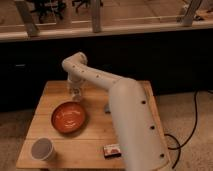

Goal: Place the bottle in the ceramic bowl

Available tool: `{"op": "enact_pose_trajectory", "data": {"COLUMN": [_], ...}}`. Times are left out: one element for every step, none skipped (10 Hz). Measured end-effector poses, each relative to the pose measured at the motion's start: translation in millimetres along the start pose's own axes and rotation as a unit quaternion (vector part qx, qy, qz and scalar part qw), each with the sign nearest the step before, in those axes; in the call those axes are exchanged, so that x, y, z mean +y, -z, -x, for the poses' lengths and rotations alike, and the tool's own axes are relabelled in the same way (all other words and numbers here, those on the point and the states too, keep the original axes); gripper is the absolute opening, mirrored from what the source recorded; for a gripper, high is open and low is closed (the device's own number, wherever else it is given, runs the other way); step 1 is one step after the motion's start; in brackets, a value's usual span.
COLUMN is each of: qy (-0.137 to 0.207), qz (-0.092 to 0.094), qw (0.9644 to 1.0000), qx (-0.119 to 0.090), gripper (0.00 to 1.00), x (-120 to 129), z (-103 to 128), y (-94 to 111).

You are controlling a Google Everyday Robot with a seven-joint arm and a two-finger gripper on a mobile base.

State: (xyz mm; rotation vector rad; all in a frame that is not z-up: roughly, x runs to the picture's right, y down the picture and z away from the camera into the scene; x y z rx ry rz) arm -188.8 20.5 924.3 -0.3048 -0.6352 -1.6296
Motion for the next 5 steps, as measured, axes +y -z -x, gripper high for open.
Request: {"op": "enact_pose_trajectory", "data": {"qy": [-0.005, -0.010, -0.013, -0.016, -0.016], "qz": [0.008, 0.017, 0.021, 0.027, 0.031], "qw": [1.0000, 0.9998, 0.9997, 0.9995, 0.9993], "qx": [0.001, 0.006, 0.008, 0.010, 0.009], "gripper": [0.00, 0.00, 0.00, 0.00, 0.00], "x": [-2, 3, 4, 7, 6], "z": [4, 5, 7, 10, 16], "y": [5, 10, 13, 17, 20]}}
